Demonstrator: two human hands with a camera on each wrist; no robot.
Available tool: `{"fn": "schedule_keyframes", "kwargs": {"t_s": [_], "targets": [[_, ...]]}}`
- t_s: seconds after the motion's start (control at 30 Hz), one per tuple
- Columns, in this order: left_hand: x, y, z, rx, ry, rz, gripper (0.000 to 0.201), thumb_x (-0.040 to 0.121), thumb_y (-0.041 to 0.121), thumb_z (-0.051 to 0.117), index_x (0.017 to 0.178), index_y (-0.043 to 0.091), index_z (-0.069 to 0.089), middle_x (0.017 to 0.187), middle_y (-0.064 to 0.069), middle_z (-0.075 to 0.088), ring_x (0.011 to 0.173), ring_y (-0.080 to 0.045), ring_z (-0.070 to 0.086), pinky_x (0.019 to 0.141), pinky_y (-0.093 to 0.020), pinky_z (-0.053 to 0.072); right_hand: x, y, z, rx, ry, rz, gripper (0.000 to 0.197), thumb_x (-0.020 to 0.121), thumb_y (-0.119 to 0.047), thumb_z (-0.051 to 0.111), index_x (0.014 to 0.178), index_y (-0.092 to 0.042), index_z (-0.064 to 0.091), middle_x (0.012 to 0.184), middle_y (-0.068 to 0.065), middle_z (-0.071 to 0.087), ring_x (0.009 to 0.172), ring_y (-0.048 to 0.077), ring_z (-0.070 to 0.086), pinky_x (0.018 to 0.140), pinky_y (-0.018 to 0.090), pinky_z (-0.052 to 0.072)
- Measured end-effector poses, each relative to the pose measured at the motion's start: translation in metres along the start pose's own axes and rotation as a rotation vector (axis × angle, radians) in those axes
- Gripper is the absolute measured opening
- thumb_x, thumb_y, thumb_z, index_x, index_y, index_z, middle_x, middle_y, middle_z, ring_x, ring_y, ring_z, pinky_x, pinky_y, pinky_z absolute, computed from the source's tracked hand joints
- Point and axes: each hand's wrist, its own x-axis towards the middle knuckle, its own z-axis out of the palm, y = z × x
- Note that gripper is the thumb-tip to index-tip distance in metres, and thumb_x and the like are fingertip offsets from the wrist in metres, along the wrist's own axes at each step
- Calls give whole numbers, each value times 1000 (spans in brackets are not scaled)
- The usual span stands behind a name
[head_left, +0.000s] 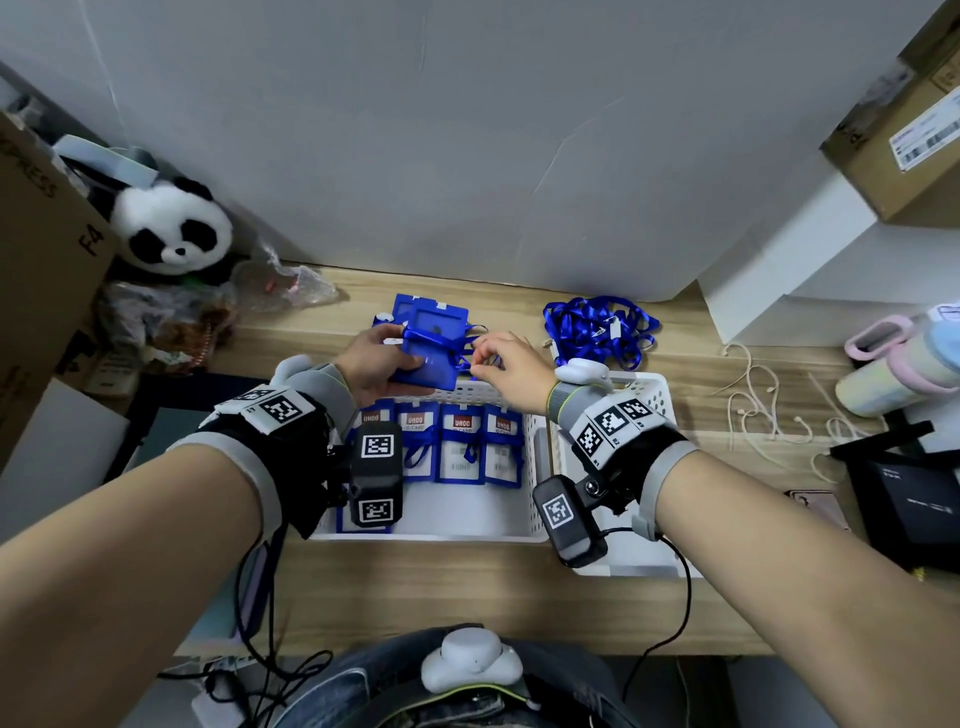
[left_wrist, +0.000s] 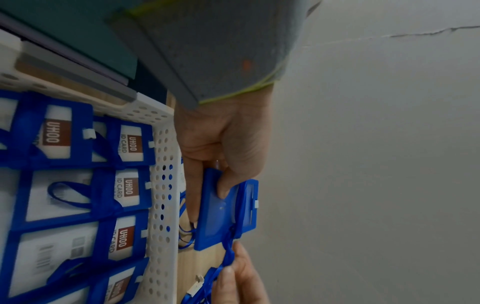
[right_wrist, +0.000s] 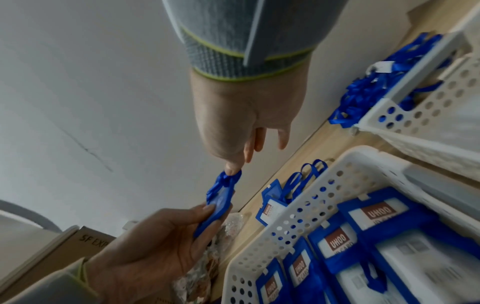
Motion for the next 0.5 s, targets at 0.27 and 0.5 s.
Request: {"fn": "schedule_keyframes", "kwargs": {"t_s": [0.27,0.5], "targets": [[-7,-14,0,42,-87,-15,38,92,-7,46,119,19,40,106,-15,60,88,-30,64,66,-44,56,5,-11,10,471,-64,329,33,97,-36,44,115,-10,52,122,11,54,100,22,55,89,39,52],[-11,-26,-13,171,-207,-141,28,90,-7,51,103,18,51,104,-13,62,94,-28,60,67,-44,58,4,-6,20,541,-111,386,16,95,-13,51,79,-15,49,73,5,52,36,2,56,43,18,50]]}}
